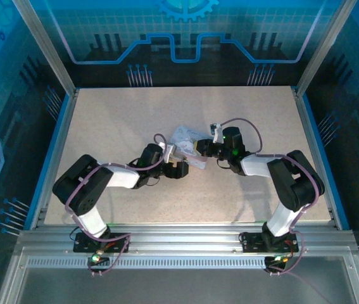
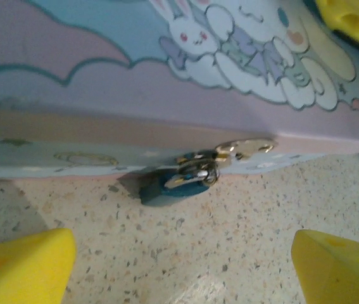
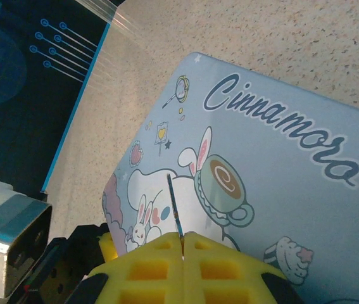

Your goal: Unlock the padlock with the key

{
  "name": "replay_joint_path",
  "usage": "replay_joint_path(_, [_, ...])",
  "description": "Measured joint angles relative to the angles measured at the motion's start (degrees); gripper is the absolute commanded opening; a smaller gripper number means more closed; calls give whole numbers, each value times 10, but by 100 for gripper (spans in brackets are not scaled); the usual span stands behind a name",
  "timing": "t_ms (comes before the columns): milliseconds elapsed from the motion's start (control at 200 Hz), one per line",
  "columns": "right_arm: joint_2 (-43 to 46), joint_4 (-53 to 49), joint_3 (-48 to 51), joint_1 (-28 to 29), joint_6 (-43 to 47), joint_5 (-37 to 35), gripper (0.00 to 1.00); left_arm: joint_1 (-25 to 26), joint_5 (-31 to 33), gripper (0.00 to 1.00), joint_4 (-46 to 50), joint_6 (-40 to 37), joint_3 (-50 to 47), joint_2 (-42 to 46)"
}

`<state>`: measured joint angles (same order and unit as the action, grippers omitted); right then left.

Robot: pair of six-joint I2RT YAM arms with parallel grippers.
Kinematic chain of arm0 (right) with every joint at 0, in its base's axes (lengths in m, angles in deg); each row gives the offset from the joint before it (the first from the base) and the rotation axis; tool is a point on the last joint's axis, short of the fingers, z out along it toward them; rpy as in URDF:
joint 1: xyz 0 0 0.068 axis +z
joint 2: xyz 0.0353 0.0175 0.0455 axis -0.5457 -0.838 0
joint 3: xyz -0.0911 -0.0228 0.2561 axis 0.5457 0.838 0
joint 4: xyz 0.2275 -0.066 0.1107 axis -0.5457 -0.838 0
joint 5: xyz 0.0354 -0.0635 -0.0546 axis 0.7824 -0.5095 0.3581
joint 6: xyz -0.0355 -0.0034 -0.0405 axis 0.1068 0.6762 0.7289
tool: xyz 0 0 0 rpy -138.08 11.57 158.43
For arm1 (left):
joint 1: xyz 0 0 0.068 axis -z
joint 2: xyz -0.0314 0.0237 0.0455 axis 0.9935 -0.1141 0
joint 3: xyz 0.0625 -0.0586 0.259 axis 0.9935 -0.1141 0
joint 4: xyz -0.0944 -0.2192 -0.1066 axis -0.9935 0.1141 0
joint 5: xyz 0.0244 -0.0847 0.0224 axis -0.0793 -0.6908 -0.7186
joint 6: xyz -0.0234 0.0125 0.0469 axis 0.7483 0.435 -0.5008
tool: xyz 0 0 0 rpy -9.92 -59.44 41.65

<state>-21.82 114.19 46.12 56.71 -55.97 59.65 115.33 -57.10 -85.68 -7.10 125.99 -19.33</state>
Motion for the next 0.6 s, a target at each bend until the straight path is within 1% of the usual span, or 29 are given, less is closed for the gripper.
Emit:
replay_joint_path(110, [0,0,0,1,2,0,0,8,3,84,-16,0,16,-19])
replay_joint_path(220, [-1,0,0,1,2,0,0,14,3,76,-24,0,22,-31])
replay_joint_path(600, [-1,1,0,1,2,0,0,17,8,68,-32,1,37,-55])
